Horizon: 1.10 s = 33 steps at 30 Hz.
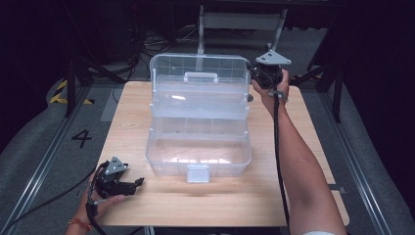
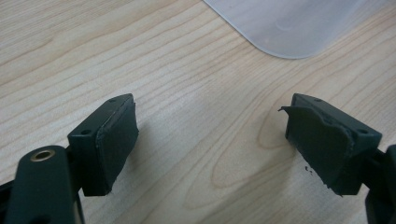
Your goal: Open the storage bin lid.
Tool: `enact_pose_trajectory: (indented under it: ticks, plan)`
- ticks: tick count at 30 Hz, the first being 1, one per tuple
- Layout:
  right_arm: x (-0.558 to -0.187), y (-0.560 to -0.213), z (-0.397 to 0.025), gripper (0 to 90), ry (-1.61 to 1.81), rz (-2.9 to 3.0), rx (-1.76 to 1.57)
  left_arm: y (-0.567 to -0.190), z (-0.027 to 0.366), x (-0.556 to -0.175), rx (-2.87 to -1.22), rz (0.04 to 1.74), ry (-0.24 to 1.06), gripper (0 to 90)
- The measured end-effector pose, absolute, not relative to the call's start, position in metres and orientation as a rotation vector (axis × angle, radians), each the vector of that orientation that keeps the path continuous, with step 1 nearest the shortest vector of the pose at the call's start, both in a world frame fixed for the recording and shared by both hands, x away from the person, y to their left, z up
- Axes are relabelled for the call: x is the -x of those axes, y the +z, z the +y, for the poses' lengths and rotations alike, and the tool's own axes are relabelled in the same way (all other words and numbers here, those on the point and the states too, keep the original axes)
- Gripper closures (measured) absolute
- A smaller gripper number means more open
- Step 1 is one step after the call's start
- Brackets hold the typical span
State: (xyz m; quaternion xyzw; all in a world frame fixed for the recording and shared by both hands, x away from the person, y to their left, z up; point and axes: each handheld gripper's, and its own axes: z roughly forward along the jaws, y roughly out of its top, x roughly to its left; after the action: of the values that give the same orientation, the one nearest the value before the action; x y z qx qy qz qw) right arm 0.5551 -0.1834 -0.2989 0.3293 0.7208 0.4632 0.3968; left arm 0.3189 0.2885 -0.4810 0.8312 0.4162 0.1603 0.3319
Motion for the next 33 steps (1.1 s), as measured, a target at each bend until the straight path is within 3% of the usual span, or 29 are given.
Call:
enact_pose_trajectory:
  ticks: [33]
  plan:
    - [-0.608, -0.326, -0.183, 83.9, 1.153, 1.915, -0.911, -0.481, 0.289, -0.308, -2.168, 1.109, 0.436, 16.0]
